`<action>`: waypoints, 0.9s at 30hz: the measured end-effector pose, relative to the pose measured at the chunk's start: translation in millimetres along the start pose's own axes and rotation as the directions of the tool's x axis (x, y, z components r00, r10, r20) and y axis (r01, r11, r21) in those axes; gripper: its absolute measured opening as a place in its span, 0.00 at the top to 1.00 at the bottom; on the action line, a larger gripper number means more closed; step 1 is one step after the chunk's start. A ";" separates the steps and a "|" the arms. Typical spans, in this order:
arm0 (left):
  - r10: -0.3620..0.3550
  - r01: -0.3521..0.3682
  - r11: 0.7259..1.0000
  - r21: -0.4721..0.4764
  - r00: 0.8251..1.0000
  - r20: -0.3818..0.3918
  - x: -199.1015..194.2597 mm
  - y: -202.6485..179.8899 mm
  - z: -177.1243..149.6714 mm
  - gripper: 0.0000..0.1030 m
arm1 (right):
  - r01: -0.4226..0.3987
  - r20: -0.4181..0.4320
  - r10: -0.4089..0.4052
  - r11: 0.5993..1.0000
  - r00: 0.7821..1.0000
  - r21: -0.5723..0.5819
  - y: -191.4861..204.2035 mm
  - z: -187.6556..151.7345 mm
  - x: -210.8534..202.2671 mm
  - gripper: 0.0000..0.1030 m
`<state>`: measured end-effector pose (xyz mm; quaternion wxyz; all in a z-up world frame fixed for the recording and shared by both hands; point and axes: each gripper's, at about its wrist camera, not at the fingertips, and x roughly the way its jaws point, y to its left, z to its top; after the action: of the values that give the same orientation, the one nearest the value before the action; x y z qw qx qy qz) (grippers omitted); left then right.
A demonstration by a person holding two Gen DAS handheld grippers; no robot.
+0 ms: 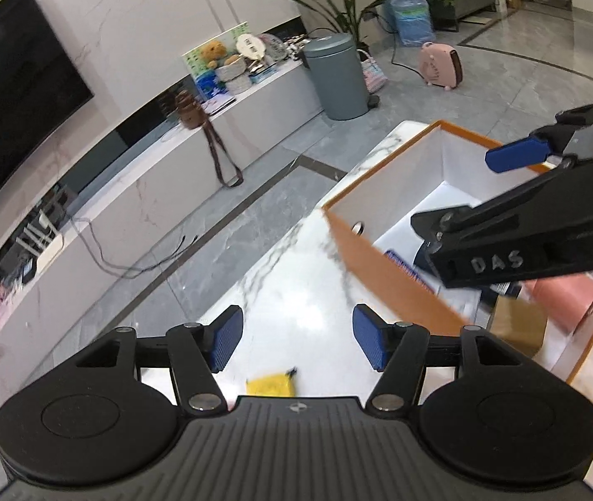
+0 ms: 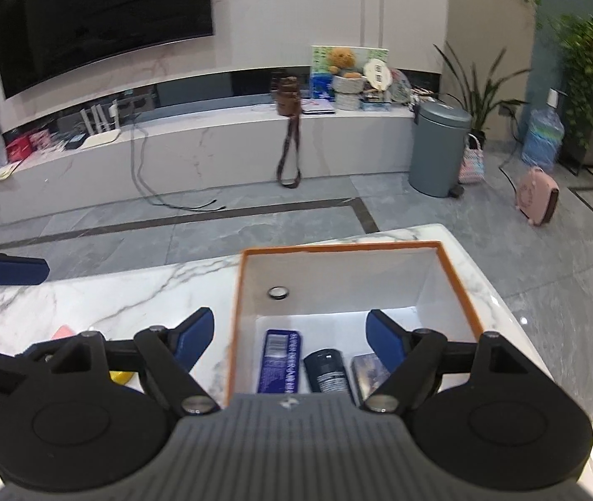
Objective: Organize rigid objects
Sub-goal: 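Move both tools back over the table toward the plaid case and lotion tube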
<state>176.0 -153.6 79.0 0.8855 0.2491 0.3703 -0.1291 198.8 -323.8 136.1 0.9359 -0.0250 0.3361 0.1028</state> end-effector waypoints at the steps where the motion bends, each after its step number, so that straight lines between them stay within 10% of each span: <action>1: 0.001 -0.001 1.000 -0.011 1.000 -0.001 -1.8 3.1 -5.2 0.31 | -0.004 0.003 0.004 1.000 1.000 -0.011 4.8 -1.2 -1.5 0.22; 27: 0.034 -0.029 0.986 -0.163 0.999 0.023 -18.4 50.7 -145.5 0.26 | -0.122 -0.070 0.103 0.920 0.992 -0.372 126.5 -73.1 3.6 0.21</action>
<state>98.1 -32.0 22.3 0.9096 0.1800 0.3641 -0.0876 129.5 -208.0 80.1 0.8978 -0.1868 0.3339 0.2182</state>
